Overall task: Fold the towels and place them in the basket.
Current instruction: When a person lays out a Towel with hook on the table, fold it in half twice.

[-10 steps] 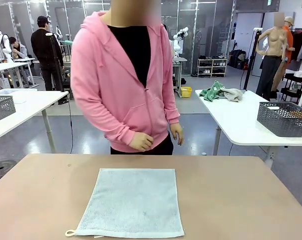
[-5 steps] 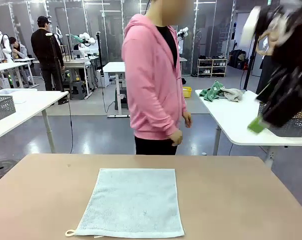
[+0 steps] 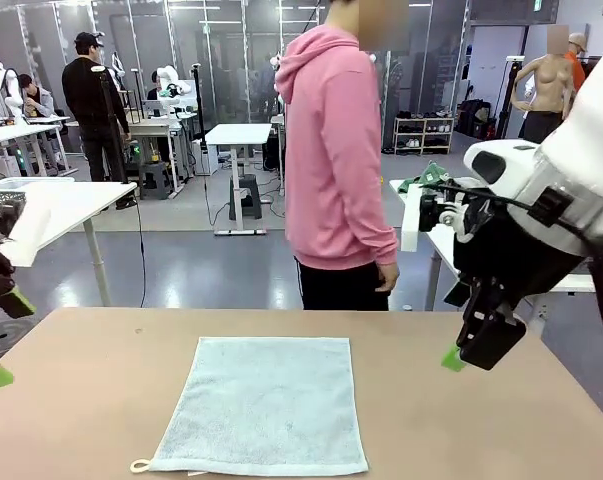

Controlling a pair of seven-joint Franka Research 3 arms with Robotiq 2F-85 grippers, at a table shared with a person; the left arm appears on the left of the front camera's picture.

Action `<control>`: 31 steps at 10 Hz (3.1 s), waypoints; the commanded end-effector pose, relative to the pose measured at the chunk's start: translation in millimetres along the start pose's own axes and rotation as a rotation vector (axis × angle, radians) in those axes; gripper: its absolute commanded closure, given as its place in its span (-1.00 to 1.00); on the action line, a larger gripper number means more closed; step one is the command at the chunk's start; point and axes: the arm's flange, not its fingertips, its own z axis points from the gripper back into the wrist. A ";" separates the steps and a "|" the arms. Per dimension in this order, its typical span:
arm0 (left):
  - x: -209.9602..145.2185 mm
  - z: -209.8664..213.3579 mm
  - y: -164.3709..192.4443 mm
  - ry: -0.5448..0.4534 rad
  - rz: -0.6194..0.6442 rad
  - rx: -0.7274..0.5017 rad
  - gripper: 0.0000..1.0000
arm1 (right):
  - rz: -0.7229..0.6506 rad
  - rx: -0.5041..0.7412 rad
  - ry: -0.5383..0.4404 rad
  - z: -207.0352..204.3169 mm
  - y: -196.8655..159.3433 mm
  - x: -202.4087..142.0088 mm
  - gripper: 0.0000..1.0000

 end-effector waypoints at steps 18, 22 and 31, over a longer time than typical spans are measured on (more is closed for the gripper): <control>-16.0 -219.7 -4.6 -0.052 -0.170 -0.273 -1.00 | 0.104 0.127 0.082 -152.2 24.7 -7.6 -1.00; -13.3 -257.3 -7.6 -0.028 -0.085 -0.338 -1.00 | 0.158 0.156 0.082 -204.9 22.8 -1.0 -1.00; -8.5 -297.4 -20.7 0.082 -0.066 -0.279 -1.00 | 0.202 0.198 0.148 -277.0 22.7 0.2 -1.00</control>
